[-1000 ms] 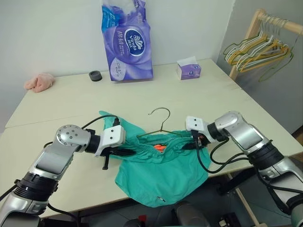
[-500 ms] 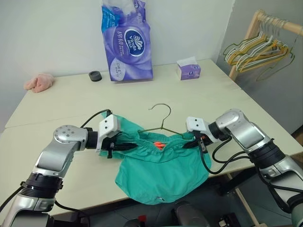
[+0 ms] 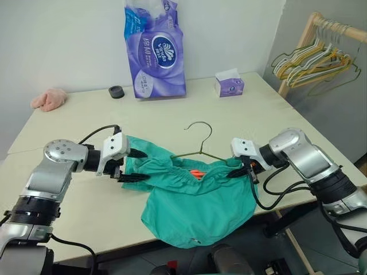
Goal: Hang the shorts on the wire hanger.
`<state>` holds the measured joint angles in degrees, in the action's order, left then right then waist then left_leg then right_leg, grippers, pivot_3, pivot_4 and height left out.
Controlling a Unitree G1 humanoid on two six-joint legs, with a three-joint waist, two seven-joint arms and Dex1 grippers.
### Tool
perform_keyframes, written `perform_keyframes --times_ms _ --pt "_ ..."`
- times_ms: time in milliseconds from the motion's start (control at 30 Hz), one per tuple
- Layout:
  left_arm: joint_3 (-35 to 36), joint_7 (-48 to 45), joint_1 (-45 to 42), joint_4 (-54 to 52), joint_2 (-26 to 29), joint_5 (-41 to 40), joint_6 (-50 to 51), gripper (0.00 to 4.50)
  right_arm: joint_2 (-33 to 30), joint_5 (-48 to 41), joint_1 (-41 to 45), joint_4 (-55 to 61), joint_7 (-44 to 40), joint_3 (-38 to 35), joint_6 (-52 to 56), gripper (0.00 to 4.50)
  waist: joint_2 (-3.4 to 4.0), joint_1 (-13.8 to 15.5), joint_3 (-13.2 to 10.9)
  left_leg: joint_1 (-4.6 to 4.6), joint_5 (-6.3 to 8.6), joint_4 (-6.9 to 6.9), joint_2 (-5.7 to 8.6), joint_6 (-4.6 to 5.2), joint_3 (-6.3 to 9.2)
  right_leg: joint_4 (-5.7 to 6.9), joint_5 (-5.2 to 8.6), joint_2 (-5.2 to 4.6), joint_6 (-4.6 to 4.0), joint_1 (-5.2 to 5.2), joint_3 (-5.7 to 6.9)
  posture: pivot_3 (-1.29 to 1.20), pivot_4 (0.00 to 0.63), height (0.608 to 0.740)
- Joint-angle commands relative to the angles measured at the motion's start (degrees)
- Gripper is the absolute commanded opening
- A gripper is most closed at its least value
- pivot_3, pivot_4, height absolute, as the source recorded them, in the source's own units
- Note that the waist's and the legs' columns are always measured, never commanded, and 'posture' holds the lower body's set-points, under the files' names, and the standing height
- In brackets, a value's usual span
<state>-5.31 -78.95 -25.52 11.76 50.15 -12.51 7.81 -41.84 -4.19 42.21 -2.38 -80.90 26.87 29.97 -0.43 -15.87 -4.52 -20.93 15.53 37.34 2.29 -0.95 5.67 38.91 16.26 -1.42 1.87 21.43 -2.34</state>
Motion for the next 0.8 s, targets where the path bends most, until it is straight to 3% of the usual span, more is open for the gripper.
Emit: perform_keyframes --times_ms 33,133,500,800 --pt "-0.88 1.09 -1.44 0.61 -2.08 1.44 -3.91 3.83 -0.86 -1.7 0.99 2.6 -0.98 -2.48 1.07 0.0 0.0 -0.09 0.0 0.0 0.0 0.0 0.0 0.0 0.0 0.0 0.0 0.0 0.0 0.0 0.0 -0.32 0.017 0.74" --pt "-1.17 2.23 -2.22 1.42 -3.72 2.06 -5.01 3.28 -1.1 -2.34 0.69 3.25 -0.89 -2.88 2.44 0.0 0.0 -0.21 0.0 -0.01 0.0 0.0 0.0 0.0 0.0 0.01 0.0 0.0 0.0 0.01 -0.01 -0.32 0.018 0.74" --pt "0.12 6.96 -4.24 5.95 -4.47 4.85 -8.01 0.03 -5.27 -5.44 -2.6 7.12 -1.51 -4.23 7.11 0.0 -0.01 -0.72 0.01 -0.03 0.0 0.0 0.0 0.0 0.03 0.01 0.01 0.0 0.01 0.01 0.03 -0.33 0.017 0.74" --pt "0.12 8.7 -2.76 5.1 -3.68 5.6 -8.09 0.03 -8.65 -7.31 -4.46 8.19 -1.48 -5.56 8.6 0.0 -0.02 -1.45 0.01 -0.04 0.0 -0.01 0.0 0.0 0.05 0.01 0.02 0.0 0.03 0.0 0.05 -0.32 0.016 0.74"
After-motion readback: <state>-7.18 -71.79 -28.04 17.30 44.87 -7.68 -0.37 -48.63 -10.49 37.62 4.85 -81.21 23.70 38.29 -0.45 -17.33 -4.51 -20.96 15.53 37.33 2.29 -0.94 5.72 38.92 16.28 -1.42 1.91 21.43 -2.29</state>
